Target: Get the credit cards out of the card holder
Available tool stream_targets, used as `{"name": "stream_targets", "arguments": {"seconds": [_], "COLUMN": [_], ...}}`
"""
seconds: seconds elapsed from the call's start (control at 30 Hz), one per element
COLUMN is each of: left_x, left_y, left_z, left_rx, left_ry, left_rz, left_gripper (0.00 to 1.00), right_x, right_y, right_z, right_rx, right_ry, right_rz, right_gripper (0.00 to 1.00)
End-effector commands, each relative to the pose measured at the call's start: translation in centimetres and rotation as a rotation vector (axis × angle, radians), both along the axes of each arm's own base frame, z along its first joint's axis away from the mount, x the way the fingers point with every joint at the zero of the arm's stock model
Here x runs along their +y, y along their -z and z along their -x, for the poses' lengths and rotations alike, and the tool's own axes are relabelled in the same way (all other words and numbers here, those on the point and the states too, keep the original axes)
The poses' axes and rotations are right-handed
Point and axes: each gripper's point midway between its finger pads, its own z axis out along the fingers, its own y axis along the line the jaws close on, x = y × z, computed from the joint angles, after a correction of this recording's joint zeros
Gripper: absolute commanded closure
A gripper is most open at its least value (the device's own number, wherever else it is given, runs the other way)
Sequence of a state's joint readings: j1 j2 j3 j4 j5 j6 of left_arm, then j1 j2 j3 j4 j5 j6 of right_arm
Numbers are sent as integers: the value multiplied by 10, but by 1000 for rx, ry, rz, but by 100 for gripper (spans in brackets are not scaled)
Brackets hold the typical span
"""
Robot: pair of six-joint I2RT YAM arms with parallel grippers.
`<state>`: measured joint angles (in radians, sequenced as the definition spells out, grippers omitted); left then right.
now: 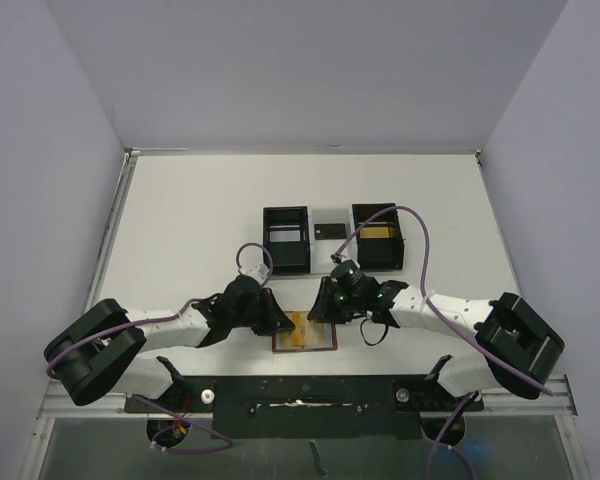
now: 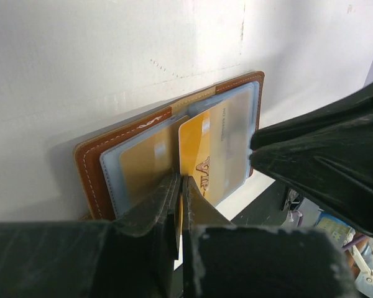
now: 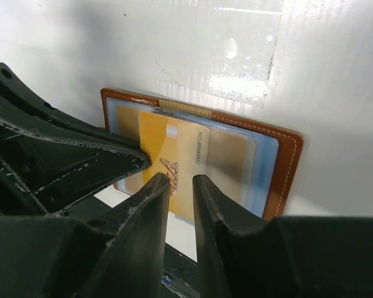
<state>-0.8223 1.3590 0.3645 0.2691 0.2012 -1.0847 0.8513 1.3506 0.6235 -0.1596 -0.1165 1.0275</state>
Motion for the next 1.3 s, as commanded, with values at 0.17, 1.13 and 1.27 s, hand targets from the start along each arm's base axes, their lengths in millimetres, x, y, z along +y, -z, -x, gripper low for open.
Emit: {"name": "stream_targets", "arguments": {"seconds": [0.17, 1.13, 1.27], "left_x": [-6, 6, 12], "left_y": [-11, -61, -78], "left_z": [-11, -24, -30], "left_rx": [-46, -139, -210], "left_ry": [-5, -72, -82], "left_rz": [26, 98, 88], "left_gripper": [98, 100, 100], "right_x": [0, -11, -15], "right_y": [38, -16, -50], "right_z": [14, -26, -41], "right_rx": [106, -143, -252], "right_ry": [3, 52, 100], "right_rz": [89, 176, 132], "right_gripper": [75, 66, 54]}}
